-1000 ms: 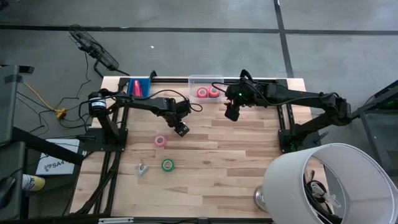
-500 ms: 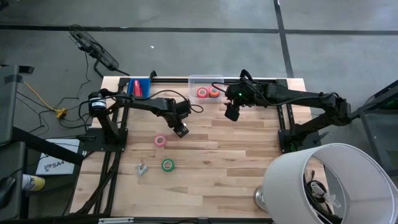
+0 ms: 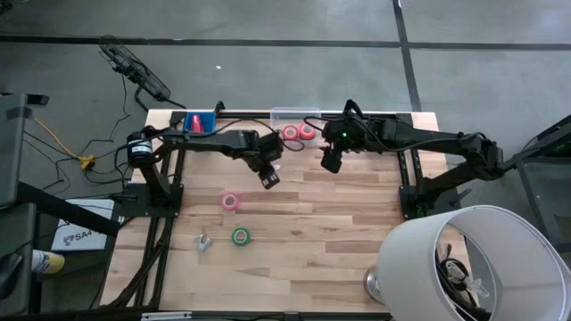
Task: Pick and place Stapler, Stapler remover, tape
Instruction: Put the purple staple remover into the black bin
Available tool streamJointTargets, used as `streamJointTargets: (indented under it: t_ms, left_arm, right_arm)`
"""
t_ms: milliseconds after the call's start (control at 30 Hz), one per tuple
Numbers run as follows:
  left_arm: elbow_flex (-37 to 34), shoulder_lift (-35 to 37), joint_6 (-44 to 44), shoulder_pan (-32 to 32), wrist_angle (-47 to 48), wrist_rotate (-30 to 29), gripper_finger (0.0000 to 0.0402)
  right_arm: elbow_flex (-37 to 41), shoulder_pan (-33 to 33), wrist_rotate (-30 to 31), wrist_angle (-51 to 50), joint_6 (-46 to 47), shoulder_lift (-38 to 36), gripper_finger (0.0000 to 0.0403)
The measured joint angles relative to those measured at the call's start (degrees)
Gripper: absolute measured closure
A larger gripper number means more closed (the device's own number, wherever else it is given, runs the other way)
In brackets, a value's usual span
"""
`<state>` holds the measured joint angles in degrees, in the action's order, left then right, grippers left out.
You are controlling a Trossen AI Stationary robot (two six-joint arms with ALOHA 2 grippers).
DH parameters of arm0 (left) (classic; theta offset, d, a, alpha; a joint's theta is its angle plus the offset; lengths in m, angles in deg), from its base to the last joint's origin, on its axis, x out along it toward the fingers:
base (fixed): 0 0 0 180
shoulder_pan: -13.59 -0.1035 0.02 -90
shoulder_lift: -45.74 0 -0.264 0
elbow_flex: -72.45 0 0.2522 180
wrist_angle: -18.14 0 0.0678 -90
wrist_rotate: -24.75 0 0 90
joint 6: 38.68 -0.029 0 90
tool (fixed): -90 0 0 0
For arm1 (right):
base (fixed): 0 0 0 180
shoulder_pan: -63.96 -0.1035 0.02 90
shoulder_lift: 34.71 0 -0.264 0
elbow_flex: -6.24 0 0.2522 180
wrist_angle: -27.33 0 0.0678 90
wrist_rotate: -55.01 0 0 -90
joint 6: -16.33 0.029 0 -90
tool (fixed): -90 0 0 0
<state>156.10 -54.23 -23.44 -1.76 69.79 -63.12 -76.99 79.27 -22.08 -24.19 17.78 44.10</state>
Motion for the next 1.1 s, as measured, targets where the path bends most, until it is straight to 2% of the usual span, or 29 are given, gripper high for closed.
streamJointTargets:
  t_ms: [533,800,1100]
  left_arm:
    - [14.0,0.0,-12.2,0.0,3.3,0.5,0.0317]
    - [18.6,0.0,-18.1,0.0,3.7,5.0,0.0317]
    - [22.5,0.0,-22.2,0.0,4.0,8.5,0.0317]
  right_arm:
    - [0.0,0.0,-7.5,1.9,-0.8,0.0,0.0178]
    - [0.0,0.0,-8.3,2.0,-2.0,0.0,0.0178]
    - [0.0,0.0,-13.8,5.8,-5.1,0.0,0.0178]
